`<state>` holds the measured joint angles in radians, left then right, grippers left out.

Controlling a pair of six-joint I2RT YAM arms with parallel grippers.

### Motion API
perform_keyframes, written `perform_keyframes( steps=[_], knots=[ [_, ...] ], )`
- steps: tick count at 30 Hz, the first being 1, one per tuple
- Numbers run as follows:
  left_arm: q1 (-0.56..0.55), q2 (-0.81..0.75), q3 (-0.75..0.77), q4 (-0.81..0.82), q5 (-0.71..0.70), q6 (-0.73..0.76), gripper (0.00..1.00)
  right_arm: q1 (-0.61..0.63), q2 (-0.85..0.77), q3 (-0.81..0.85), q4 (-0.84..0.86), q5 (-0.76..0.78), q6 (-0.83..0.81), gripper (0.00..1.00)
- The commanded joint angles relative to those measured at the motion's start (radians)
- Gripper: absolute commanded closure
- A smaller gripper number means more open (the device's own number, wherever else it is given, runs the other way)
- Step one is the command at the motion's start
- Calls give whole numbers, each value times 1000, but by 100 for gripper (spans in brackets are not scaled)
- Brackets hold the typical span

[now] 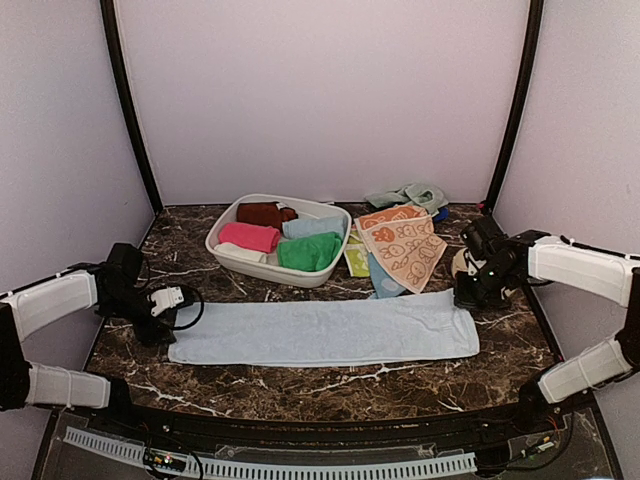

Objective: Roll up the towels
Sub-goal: Pick up the towel from the center of the board.

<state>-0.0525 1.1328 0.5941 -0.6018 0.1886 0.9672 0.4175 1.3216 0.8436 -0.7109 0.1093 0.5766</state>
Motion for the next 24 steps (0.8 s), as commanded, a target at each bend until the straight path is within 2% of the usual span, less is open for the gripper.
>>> perform_keyframes(
  steps=[1,4,16,18,21,24],
  knots=[
    [-4,-31,104,-166,215,-26,27,-58,-74,44,-135,136,-40,100],
    [-5,-23,127,-154,245,-27,27,-90,-72,72,-190,156,-69,100],
    [-21,61,149,-43,213,-56,29,-224,-100,227,-285,189,-162,100],
    [-21,59,149,-45,205,-57,30,-222,-84,256,-274,73,-153,100],
    [-21,43,156,-65,186,-56,30,-165,-51,277,-248,-88,-123,100],
    [-20,13,159,-73,158,-60,29,4,5,345,-243,-134,-71,100]
  ],
)
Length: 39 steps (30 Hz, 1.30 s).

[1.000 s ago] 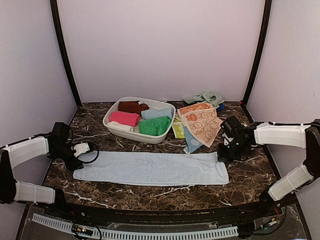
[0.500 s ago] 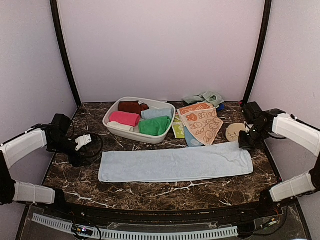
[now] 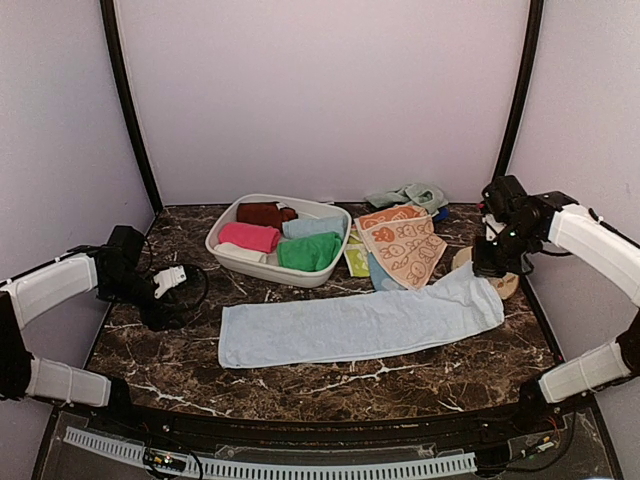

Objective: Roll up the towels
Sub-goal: Pick up the towel from the center of the board, then fold the towel at the center of the board.

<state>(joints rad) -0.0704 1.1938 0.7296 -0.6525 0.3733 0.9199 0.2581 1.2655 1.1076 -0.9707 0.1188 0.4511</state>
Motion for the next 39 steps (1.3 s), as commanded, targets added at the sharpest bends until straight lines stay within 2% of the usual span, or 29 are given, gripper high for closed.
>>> perform_keyframes(
  steps=[1,6,14,21,27,32,39],
  knots=[
    [-1,-56,24,-24,-31,-10,29,223,85,108,18,-153,74,100],
    [11,-56,37,-38,-47,-17,30,443,203,222,68,-215,173,100],
    [91,-14,66,-53,-11,-26,30,642,509,506,145,-293,223,100],
    [122,-33,49,-54,-22,-2,30,728,762,803,156,-363,233,100],
    [130,-46,40,-64,-22,13,30,773,913,972,143,-417,242,100],
    [131,-48,36,-65,-22,16,31,785,949,1025,142,-436,252,100],
    [132,-39,42,-66,-15,10,31,786,944,993,241,-481,309,100]
  ],
)
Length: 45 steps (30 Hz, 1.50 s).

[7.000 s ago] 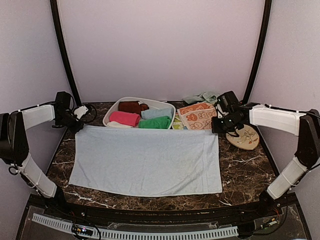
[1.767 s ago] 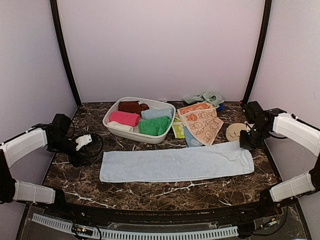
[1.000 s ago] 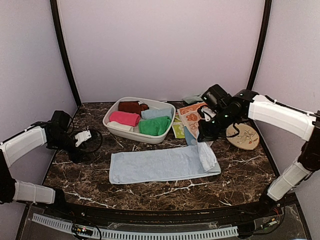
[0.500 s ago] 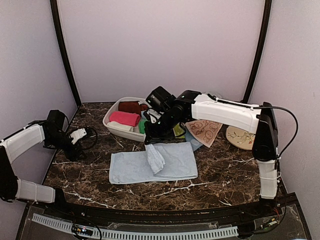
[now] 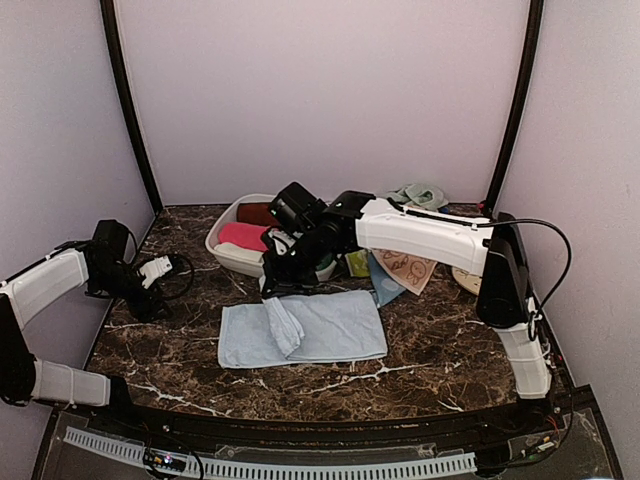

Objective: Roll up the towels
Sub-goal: Fold the towel at the center of the board.

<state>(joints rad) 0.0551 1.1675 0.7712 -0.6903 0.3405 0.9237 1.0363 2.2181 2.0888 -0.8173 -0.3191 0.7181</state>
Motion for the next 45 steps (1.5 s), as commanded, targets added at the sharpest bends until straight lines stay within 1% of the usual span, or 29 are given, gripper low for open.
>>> perform_keyframes(
  steps=[1,5,8,12,15,16,17,19,21,24,25,26,30,34,36,38,41,44,45],
  knots=[
    [6,-13,1,-28,19,4,31,8,-1,16,96,-46,47,100],
    [6,-15,2,-33,19,4,31,8,55,39,114,-29,79,100],
    [6,-21,-3,-38,18,4,31,8,115,57,158,-40,117,100],
    [6,-25,-11,-40,12,7,31,8,203,128,197,-72,161,100],
    [6,-25,-17,-36,6,10,31,8,240,168,220,-82,179,100],
    [6,-24,-16,-36,5,10,31,8,244,167,237,-86,186,100],
    [6,-20,-20,-29,6,12,30,8,250,146,290,-100,214,100],
    [6,-14,-18,-24,7,10,30,10,254,126,322,-108,224,100],
    [6,-6,-16,-20,8,9,29,11,255,87,379,-128,242,86],
    [6,3,-10,-19,12,5,28,15,255,40,501,-170,302,74],
    [5,6,-8,-19,12,4,28,18,259,40,528,-174,317,69],
    [6,7,-6,-19,11,3,27,20,265,48,547,-180,328,66],
    [6,14,-4,-11,11,-2,26,21,270,46,635,-213,369,64],
    [5,30,20,-1,35,-35,26,11,217,20,651,-213,369,64],
    [-4,45,47,5,70,-74,26,-5,151,-32,649,-213,369,64],
    [-36,63,83,3,112,-138,26,-43,64,-132,649,-213,369,64],
    [-162,81,115,35,117,-233,27,-96,-91,-386,711,-213,369,64],
    [-314,129,123,141,81,-321,29,-147,-206,-635,749,-213,369,64],
    [-347,156,131,163,74,-342,30,-162,-231,-694,766,-213,369,64]
  ],
)
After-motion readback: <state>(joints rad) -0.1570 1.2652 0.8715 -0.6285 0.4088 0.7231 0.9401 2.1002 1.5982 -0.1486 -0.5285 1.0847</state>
